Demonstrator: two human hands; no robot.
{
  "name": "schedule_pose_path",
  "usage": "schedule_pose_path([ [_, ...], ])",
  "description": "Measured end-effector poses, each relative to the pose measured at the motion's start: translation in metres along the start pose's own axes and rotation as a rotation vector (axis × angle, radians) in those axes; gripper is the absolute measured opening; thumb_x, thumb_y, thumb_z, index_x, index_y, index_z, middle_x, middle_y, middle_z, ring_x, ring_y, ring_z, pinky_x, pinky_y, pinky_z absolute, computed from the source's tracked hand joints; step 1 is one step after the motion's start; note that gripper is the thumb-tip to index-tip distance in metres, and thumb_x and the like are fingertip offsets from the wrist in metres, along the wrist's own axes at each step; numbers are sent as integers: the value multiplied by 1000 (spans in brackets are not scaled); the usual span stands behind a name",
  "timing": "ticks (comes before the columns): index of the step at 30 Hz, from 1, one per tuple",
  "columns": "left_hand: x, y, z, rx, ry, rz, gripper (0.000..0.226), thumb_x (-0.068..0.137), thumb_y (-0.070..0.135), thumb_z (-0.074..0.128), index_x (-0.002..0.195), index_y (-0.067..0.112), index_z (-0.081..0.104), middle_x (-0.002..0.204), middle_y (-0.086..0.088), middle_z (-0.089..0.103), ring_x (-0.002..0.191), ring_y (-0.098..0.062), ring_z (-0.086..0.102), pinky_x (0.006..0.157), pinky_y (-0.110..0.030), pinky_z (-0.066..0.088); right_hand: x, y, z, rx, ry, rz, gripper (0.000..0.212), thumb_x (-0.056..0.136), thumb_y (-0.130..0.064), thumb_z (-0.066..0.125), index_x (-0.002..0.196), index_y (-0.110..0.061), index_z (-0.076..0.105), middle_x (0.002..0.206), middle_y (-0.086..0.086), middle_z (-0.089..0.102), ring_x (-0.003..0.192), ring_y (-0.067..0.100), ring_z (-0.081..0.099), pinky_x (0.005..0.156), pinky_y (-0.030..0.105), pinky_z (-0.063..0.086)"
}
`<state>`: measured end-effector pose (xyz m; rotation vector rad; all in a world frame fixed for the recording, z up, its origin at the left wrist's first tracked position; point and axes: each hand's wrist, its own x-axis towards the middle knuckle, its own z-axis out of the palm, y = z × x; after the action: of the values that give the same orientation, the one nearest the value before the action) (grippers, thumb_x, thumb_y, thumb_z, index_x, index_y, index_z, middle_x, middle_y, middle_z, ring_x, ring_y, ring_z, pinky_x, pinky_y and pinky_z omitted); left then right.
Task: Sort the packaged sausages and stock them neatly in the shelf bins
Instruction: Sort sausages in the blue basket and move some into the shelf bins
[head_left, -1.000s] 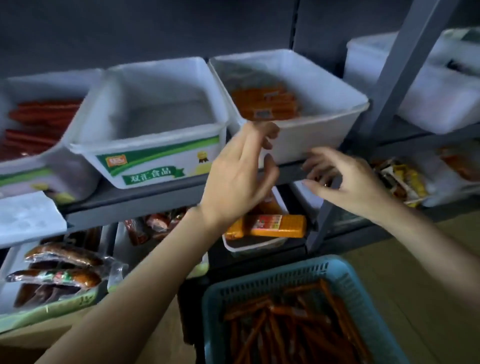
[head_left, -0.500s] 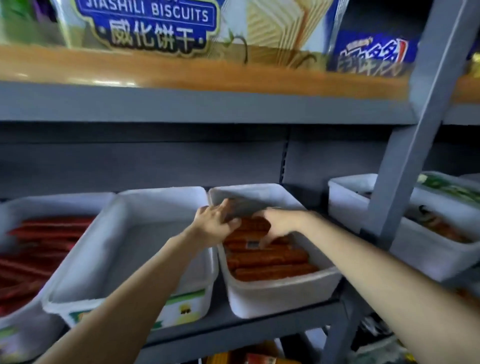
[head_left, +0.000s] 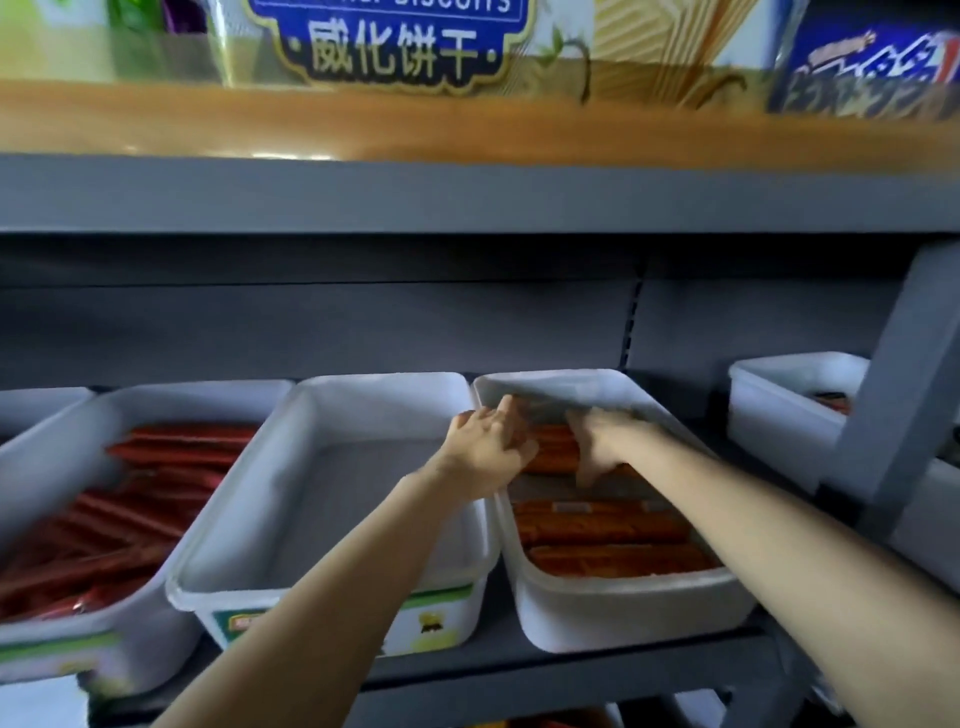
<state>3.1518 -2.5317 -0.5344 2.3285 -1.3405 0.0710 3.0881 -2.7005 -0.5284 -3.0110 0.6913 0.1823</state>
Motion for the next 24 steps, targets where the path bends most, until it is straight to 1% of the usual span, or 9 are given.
schedule_pose_path([
  [4,3,2,-2,28,-2,22,60,83,47,36,135,17,35,131,-7,53,128,-24,41,99,-29,24,-46,11,-34,69,182,146,58,68,-40,74,115,-24,46,103,3,54,90,22,55,71,27,42],
  [7,2,4,-9,81,-9,79,67,79,52,40,137,19,36,136,-4,50,129,-23,40,102,-31,28,-76,20,-46,108,247,222,58,67,-41,75,111,-21,43,104,4,54,90,24,56,70,27,40],
  [10,1,31,-19,56,41,205,71,76,61,46,132,18,45,132,-1,53,125,-21,46,102,-30,34,-99,22,-52,201,326,271,56,65,-38,76,101,-20,37,103,5,56,86,25,57,72,31,47],
  [11,3,44,-21,58,-30,234,65,80,54,55,133,18,45,132,-1,53,124,-21,47,102,-31,36,-105,23,-55,207,351,286,56,65,-37,76,100,-20,36,101,6,55,86,27,57,72,32,47],
  [13,11,67,-15,174,-349,235,68,80,42,68,138,16,41,134,-3,50,125,-23,47,102,-33,39,-117,21,-61,184,369,319,54,66,-35,74,100,-18,36,96,6,53,83,28,56,68,31,44],
  [14,15,75,-10,281,-506,189,80,75,46,72,141,18,36,137,-2,48,127,-24,45,104,-35,38,-123,21,-64,148,372,328,52,68,-34,73,101,-18,36,94,5,52,81,28,54,66,31,42],
  [16,20,75,3,467,-706,66,98,61,61,74,142,25,33,138,0,48,124,-27,47,103,-40,41,-132,20,-66,116,366,349,53,70,-34,72,107,-18,38,95,4,52,80,26,51,63,29,38],
  [20,18,59,20,420,-791,36,72,68,60,67,126,20,50,119,-3,61,105,-24,60,93,-38,50,-136,19,-64,87,335,357,56,72,-36,71,111,-19,36,95,2,52,81,25,51,50,25,29],
  [24,14,54,29,354,-856,65,59,73,49,70,118,14,56,112,-7,64,100,-24,62,93,-39,51,-127,22,-52,151,324,334,57,70,-36,73,110,-17,37,101,6,55,81,27,55,65,29,43],
])
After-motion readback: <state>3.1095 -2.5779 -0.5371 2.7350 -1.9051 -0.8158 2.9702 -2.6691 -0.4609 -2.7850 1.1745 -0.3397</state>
